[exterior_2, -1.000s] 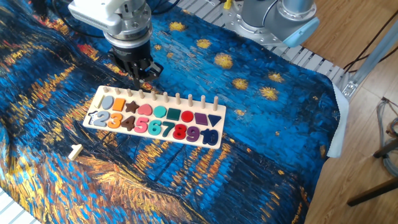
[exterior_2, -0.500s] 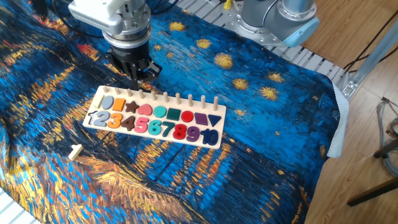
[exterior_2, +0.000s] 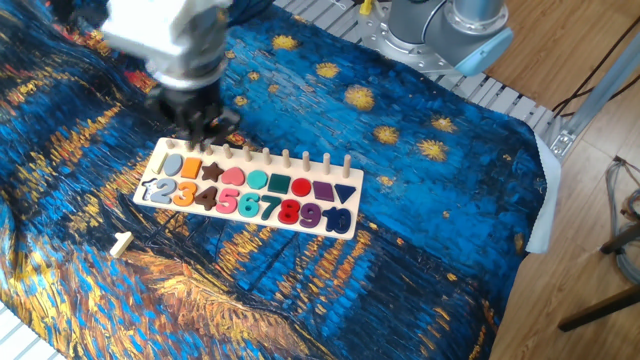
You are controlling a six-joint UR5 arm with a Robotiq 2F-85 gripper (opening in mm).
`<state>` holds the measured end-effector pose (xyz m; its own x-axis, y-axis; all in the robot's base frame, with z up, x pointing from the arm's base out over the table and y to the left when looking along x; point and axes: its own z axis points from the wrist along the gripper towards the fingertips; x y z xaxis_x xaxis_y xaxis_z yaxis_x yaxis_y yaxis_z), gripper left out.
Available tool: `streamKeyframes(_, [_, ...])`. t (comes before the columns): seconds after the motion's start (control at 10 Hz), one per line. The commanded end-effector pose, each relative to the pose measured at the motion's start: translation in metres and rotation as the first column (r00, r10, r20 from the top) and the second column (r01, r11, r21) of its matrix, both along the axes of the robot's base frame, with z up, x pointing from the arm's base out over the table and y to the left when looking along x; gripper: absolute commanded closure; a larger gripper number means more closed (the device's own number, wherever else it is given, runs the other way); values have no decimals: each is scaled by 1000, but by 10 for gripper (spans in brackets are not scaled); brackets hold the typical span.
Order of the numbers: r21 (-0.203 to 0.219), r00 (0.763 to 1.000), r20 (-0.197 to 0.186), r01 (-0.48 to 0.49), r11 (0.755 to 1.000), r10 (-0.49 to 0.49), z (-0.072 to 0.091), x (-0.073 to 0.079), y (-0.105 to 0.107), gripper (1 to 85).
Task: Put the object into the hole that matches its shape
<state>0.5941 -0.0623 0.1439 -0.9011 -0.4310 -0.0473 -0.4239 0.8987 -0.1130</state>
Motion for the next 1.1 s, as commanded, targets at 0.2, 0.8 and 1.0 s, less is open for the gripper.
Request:
streamKeyframes(0.2, [40, 989, 52, -143, 989, 141, -85, 63, -36, 633])
streamKeyframes(0.8, [-19, 993, -2, -118, 993, 118, -93, 52, -57, 517])
streamKeyframes(1.0, [-11, 993, 13, -116, 993, 116, -96, 60, -55, 540])
